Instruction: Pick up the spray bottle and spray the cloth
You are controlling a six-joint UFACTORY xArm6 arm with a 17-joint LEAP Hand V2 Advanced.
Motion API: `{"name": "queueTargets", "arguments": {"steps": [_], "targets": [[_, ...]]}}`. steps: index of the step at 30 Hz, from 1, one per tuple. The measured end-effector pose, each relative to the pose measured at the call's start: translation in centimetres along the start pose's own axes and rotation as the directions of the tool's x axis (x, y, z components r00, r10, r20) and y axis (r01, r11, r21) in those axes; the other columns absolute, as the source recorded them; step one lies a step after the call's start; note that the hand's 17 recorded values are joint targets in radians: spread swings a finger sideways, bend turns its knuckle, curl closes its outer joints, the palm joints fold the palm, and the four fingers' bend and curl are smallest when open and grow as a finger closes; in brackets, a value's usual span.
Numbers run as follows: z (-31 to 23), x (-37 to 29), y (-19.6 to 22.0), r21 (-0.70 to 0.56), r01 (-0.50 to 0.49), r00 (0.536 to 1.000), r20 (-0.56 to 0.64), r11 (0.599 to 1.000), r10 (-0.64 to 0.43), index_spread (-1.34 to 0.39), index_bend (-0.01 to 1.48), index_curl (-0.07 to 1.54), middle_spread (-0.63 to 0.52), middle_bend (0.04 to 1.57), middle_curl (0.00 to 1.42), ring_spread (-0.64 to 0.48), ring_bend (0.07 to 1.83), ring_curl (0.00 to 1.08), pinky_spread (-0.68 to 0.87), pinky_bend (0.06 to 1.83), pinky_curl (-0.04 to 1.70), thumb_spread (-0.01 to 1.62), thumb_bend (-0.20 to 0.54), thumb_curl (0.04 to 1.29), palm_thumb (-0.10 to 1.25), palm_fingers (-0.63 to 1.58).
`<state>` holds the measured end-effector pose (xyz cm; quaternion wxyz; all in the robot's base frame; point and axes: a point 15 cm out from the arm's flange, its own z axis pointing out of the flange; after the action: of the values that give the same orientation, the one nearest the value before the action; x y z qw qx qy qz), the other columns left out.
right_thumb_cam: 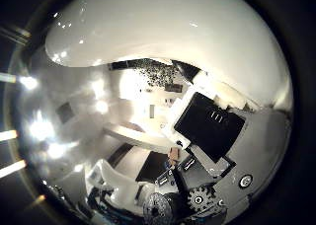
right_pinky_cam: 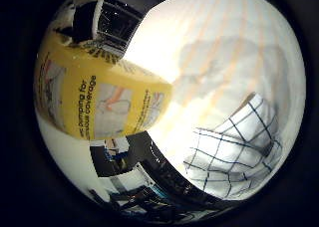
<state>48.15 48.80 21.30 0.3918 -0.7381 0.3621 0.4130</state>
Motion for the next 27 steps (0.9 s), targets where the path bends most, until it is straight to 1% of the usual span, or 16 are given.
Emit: {"name": "queueTargets", "arguments": {"steps": [7, 14, 27], "targets": [[3.1, 3.2, 1.4, -0.02, 0.016, 0.999, -0.031, 1.0, -0.016, -0.18, 1.19, 0.71, -0.07, 1.37, 0.6, -0.16, 1.48, 0.6, -0.15, 0.97, 1.46, 0.95, -0.014, 0.76, 1.06, 1.19], [5.1, 7.4, 2.3, -0.013, 0.04, 0.995, -0.095, 0.999, -0.041, -0.18, 1.19, 0.71, -0.07, 1.37, 0.6, -0.16, 1.48, 0.59, -0.15, 0.97, 1.46, 0.93, -0.015, 0.76, 1.06, 1.19], [5.2, 8.8, 2.9, -0.015, 0.027, 0.995, -0.099, 1.0, -0.028, -0.18, 1.19, 0.71, -0.07, 1.38, 0.6, -0.15, 1.48, 0.59, -0.16, 0.97, 1.43, 0.92, -0.016, 0.77, 1.04, 1.2]]}}
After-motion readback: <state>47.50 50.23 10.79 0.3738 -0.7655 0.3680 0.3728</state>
